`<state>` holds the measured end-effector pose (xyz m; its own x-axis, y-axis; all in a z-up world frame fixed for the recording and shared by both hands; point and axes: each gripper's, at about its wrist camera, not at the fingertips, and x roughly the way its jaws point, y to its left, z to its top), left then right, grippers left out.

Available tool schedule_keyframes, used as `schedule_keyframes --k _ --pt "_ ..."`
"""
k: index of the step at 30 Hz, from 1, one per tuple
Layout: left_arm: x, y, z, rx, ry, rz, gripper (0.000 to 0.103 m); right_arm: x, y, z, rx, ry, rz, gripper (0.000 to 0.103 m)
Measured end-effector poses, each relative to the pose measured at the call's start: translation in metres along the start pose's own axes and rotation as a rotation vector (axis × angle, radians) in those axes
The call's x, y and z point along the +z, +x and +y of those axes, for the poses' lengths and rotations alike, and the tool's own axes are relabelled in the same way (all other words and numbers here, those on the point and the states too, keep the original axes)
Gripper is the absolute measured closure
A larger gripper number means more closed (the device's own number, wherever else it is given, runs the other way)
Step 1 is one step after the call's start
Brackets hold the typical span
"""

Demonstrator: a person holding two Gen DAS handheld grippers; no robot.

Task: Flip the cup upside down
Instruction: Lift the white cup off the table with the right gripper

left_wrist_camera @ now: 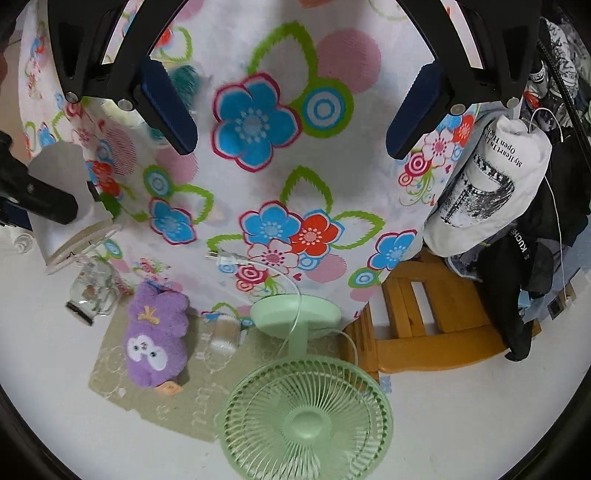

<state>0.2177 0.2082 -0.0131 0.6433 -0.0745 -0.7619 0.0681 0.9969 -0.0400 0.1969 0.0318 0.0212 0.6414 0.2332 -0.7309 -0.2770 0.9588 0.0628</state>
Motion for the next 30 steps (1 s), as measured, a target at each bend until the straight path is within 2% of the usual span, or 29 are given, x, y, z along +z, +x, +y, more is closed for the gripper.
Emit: schedule_keyframes --k 6,12,20,30 --pt "-0.031 -0.035 -0.004 -0.034 0.007 -0.035 0.0 -0.051 -0.043 0.022 -0.002 -0.033 0.011 0.041" --pt "-0.067 -0.061 -0.008 -0.077 0.0 -0.058 0.0 -0.103 -0.067 0.018 -0.009 -0.007 0.045 0.041" --pt "-0.112 -0.079 -0.024 -0.167 -0.038 -0.045 0.0 -0.155 -0.063 -0.004 -0.07 0.036 0.133 0.041" --pt "-0.139 -0.07 -0.052 -0.168 -0.019 0.0 0.0 -0.182 -0.04 -0.034 -0.172 0.046 0.227 0.041"
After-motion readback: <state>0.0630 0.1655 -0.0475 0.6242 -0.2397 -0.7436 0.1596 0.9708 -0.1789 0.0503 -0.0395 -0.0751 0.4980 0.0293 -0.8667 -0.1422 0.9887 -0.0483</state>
